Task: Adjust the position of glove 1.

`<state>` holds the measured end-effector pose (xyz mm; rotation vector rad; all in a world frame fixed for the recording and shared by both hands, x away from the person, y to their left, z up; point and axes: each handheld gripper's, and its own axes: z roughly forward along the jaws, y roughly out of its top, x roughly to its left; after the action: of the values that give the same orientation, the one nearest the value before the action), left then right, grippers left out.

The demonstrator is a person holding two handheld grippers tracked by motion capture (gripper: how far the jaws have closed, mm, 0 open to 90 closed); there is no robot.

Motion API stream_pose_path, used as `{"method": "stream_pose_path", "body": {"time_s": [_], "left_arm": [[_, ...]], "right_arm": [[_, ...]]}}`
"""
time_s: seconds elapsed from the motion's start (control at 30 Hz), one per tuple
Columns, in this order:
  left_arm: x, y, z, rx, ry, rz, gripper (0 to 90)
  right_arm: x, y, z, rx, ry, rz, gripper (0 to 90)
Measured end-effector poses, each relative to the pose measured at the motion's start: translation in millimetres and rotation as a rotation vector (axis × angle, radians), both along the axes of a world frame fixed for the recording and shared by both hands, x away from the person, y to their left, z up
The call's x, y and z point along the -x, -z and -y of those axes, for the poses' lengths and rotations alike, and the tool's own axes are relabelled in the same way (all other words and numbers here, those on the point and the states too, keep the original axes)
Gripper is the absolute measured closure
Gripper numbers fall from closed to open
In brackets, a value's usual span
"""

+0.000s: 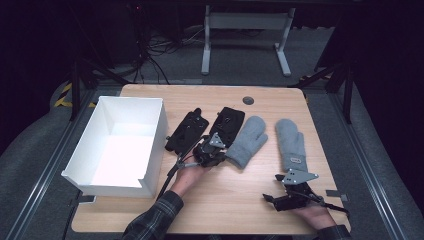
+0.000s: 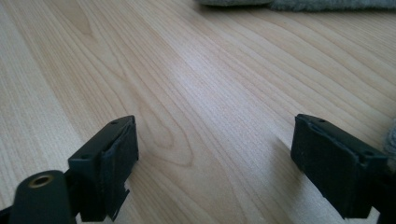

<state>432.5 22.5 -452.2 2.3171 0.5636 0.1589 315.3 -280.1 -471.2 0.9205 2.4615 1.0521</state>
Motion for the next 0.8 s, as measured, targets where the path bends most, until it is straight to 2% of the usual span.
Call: {"method": "stream_pose_path", "body": {"time_s": [0.23,0.57,0.8], "left_arm": [[16.4,-3.2,-12.4,-0.011,0.010,-0.033,84.1],[43.7,-3.5,-36.5,-0.016,0.011,-0.050,84.1],[66.2,-3.4,-54.3,-0.034,0.003,-0.066,83.9]], "right_arm": [[0.0,0.0,0.0,0.000,0.000,0.000,15.3],[0.0,0.0,0.0,0.000,0.000,0.000,15.3],[0.0,0.0,0.0,0.000,0.000,0.000,15.3]]}}
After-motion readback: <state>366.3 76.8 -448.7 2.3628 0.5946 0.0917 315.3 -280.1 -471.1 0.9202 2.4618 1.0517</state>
